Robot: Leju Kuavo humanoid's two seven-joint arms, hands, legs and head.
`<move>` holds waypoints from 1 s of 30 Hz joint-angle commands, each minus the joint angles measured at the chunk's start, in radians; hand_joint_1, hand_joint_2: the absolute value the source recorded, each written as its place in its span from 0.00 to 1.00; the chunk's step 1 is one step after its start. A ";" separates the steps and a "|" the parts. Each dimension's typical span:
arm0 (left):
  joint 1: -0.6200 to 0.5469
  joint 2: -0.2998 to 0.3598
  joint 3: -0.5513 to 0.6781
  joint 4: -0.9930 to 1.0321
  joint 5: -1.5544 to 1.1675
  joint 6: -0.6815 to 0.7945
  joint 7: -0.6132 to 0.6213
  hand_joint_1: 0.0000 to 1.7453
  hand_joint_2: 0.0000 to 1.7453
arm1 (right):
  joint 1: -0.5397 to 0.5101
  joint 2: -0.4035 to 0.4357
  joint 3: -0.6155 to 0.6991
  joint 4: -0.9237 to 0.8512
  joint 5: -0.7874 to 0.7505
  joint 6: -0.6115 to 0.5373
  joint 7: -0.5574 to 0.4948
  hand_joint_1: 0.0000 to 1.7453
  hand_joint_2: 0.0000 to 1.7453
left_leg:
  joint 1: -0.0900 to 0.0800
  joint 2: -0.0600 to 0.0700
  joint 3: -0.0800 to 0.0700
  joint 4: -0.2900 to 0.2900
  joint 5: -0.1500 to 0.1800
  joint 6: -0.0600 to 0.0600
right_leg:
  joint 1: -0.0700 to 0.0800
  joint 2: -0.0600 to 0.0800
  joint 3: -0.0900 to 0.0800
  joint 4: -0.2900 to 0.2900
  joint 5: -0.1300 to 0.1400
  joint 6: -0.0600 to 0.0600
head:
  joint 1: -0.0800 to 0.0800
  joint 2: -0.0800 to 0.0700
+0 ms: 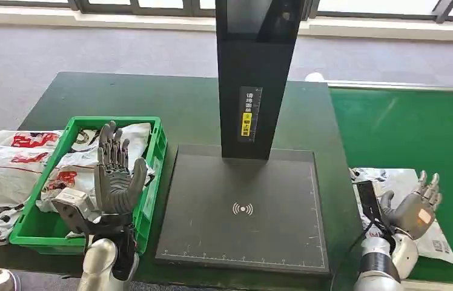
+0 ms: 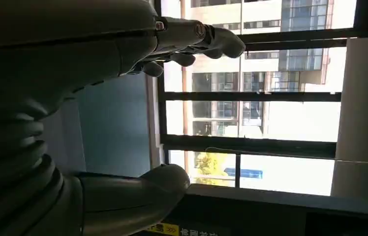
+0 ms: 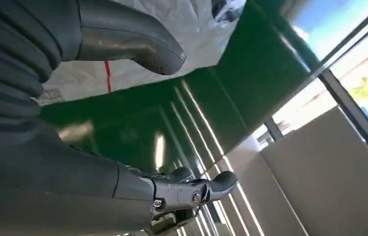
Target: Moved the parcel from conveyor to table for the left to box.
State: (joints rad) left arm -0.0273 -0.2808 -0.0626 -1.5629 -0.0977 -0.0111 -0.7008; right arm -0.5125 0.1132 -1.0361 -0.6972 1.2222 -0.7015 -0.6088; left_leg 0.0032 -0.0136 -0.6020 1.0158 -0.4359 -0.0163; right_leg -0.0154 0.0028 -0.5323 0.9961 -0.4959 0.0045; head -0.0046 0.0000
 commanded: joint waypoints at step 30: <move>0.031 -0.014 0.003 0.038 -0.016 -0.015 0.003 0.00 1.00 | -0.065 -0.141 0.017 0.409 0.026 0.062 0.258 0.00 1.00 | -0.001 0.003 0.003 -0.002 -0.001 0.000 | -0.001 0.002 0.002 -0.001 0.000 0.000 | 0.000 0.000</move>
State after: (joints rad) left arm -0.0260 -0.2808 -0.0626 -1.5656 -0.1057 -0.0134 -0.7008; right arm -0.5416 -0.0145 -1.0552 -0.3624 1.2196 -0.6771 -0.4100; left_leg 0.0032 -0.0144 -0.6021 1.0158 -0.4359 -0.0163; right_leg -0.0153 0.0022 -0.5322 0.9963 -0.4960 0.0044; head -0.0046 0.0000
